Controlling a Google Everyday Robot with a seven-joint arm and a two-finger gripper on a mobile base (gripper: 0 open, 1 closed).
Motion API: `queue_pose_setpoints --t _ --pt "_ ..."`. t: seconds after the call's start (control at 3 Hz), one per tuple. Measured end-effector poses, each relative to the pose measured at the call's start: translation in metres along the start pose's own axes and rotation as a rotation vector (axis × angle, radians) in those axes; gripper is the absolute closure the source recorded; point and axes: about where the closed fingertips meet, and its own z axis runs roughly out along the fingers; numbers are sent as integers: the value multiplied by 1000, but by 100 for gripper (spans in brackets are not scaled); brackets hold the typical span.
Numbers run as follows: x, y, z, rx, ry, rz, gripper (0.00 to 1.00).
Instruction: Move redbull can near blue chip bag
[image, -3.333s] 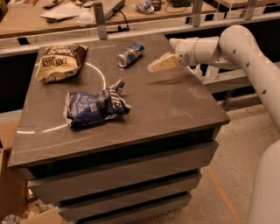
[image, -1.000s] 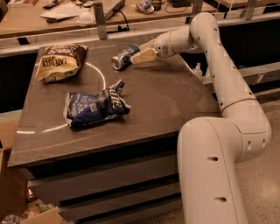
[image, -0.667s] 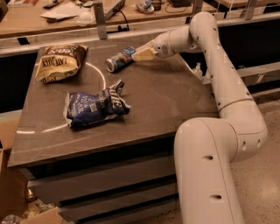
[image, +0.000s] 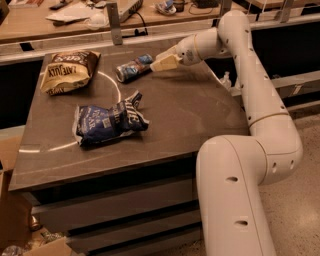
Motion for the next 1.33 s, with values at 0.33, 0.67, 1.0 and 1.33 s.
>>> queue_pose_setpoints --t 0.33,0.67,1.0,1.33 --pt "-2 7 -21 -5 19 21 82" --pt "-8 13 -46 10 23 45 100" --pt "-13 17 -59 31 39 67 82" --pt "-18 25 -52 36 57 62 52"
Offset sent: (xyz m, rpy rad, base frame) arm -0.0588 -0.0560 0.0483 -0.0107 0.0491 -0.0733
